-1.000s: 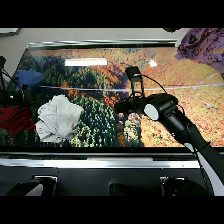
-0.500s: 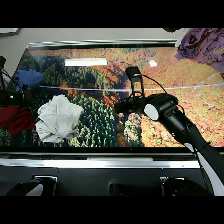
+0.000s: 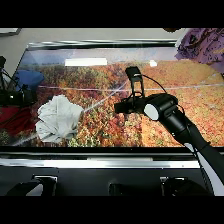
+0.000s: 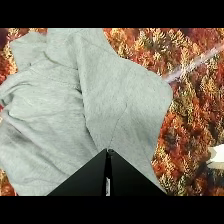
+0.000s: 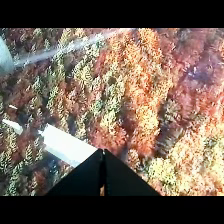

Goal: Fold the clothes and pants, and hang the long-sleeved shirts on hangers.

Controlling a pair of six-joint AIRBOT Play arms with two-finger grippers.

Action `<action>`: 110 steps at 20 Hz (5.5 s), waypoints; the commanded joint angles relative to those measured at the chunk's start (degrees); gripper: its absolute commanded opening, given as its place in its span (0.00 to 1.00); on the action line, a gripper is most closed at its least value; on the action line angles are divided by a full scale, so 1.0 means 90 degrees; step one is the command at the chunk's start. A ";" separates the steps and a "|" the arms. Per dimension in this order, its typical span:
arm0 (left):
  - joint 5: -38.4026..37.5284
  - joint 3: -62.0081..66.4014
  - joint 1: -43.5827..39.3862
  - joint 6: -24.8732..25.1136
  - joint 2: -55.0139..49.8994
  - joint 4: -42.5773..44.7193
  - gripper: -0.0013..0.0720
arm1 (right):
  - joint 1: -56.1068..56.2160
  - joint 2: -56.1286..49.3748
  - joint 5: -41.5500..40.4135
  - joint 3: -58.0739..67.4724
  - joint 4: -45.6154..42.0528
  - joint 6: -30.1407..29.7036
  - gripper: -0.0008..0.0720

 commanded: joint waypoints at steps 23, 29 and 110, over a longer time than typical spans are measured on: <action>0.1321 -0.1545 -0.0155 -0.0478 -0.2596 -0.1710 0.04 | 0.0005 0.0010 0.0095 0.0007 0.0262 0.0005 0.06; 0.1511 -0.1545 -0.2336 -0.0342 -0.2021 -0.3704 0.04 | 0.0005 0.0901 0.1426 0.0019 -0.0032 0.0002 0.07; 0.1214 0.4422 -0.0527 -0.1613 0.0503 0.0593 0.03 | -0.4240 0.2778 0.1581 0.3687 0.1472 -0.1797 0.05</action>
